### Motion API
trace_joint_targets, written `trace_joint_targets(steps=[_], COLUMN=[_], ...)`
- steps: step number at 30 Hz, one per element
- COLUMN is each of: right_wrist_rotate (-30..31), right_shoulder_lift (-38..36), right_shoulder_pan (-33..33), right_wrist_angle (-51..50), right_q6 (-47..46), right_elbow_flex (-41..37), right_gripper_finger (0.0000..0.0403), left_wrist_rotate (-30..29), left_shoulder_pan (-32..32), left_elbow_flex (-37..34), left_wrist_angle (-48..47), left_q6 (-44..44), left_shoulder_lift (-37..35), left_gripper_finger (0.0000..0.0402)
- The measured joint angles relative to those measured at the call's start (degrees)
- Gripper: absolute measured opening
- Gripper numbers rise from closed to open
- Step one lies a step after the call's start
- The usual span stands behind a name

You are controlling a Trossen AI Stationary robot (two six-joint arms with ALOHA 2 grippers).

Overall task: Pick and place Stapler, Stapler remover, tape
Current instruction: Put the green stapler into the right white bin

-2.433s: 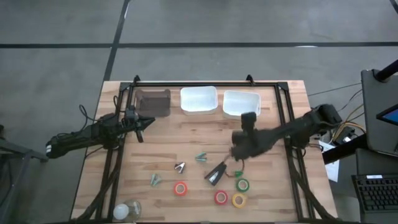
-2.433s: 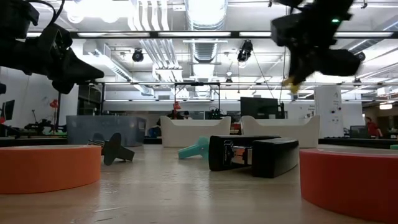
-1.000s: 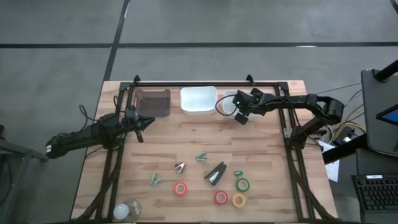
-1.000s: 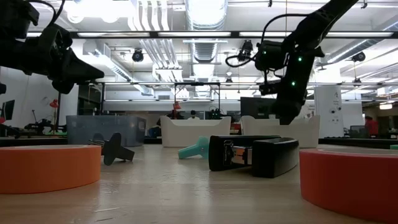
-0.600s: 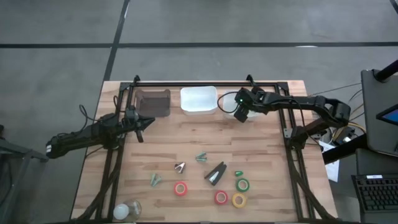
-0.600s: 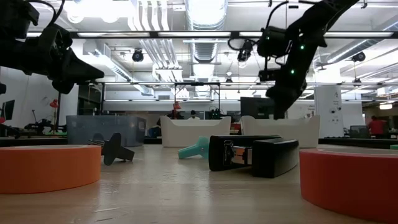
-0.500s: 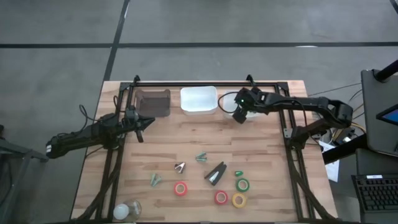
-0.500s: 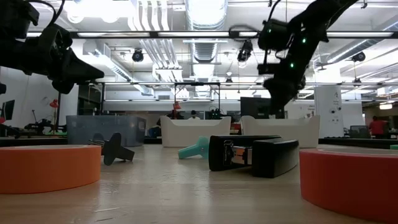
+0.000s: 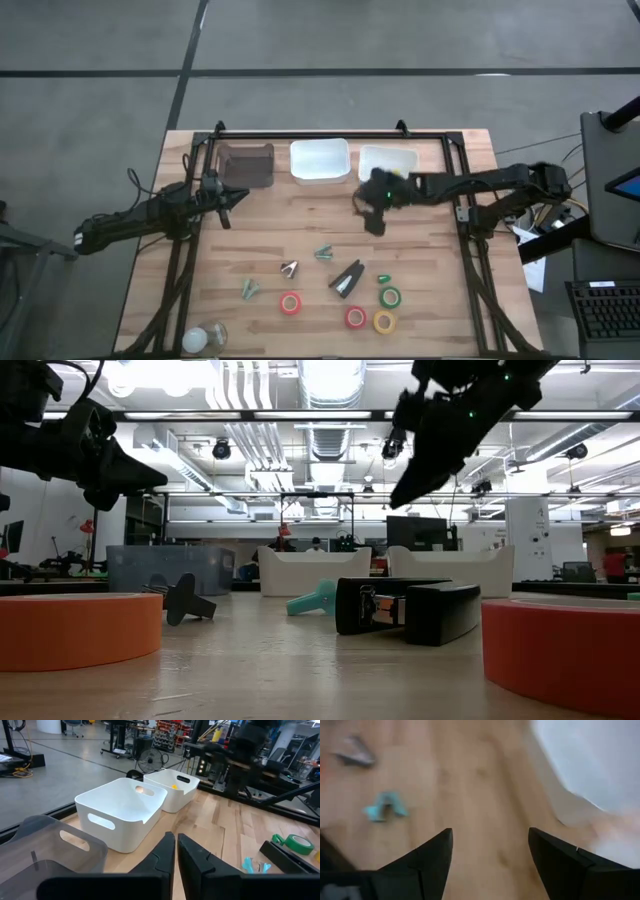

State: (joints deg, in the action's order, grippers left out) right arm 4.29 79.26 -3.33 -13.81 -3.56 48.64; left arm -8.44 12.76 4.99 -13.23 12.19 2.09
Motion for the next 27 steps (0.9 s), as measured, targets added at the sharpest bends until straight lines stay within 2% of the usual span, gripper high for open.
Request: trace_joint_targets(steps=[6,9,14,23,27], right_wrist_rotate=[0.78,0.62,0.20,-0.11,-1.91], right_shoulder_lift=[5.80,7.75,8.16,5.97,6.08], right_shoulder_pan=[7.33,8.85,10.92,18.41,22.62], right_wrist_angle=[10.27,9.39,3.09,-9.20,-10.05], right_q6=[1.24,0.70,-2.77,-7.04,-10.94], right_elbow_flex=[0.05,0.20,0.33,0.33,0.12], right_gripper_finger=[0.0239,0.0233,0.0227,0.0228,0.0228], left_wrist_rotate=[0.02,0.01,-0.01,-0.05,-0.05], left_shoulder_pan=[0.02,0.02,0.00,0.01,0.00], left_elbow_flex=[0.00,0.00,0.00,-0.04,-0.04], left_wrist_angle=[0.03,0.11,0.28,0.79,0.83], left_q6=[0.01,0.00,0.01,0.02,0.00], left_shoulder_lift=[0.17,0.28,0.31,0.63,0.66], left_gripper_finger=[0.0025,0.0023,0.0025,0.0024,0.0026])
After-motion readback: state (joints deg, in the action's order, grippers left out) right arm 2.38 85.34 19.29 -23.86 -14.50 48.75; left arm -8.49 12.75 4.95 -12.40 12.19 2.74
